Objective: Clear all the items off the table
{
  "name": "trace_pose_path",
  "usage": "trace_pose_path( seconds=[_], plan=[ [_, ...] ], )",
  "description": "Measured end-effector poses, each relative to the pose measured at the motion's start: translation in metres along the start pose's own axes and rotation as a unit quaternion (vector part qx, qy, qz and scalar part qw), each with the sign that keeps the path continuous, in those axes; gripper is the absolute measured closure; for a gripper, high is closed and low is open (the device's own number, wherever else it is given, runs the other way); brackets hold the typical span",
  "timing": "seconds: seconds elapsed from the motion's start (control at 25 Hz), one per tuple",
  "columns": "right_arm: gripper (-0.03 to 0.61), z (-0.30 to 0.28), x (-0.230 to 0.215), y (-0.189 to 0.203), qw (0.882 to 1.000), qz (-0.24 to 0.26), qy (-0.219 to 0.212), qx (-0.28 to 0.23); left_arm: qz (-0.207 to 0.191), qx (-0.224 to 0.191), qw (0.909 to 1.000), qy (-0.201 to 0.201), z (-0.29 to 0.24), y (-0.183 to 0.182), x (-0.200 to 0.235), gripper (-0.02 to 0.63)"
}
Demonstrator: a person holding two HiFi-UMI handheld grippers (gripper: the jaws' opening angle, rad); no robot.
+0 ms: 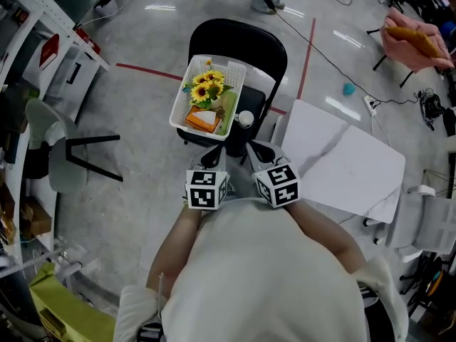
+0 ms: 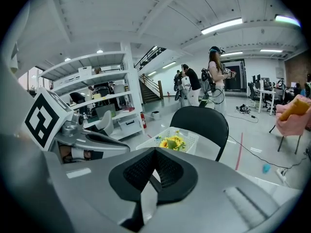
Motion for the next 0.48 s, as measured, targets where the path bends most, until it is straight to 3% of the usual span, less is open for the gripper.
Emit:
trace_pose_path(
  seconds=[0.48],
  plan=[
    [0.581,-0.014,0.007,-0.006,1.0,0.002,-0.001,0.001,-0.003,0.004,1.0,0.007,-0.002,-0.002,0.013,0.604]
  ],
)
Point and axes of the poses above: the fingertips, and each gripper's own axes: z backward along the fingers, x to its left, y out of its underside, the point moved 5 cm from there along z, backward along the fingers
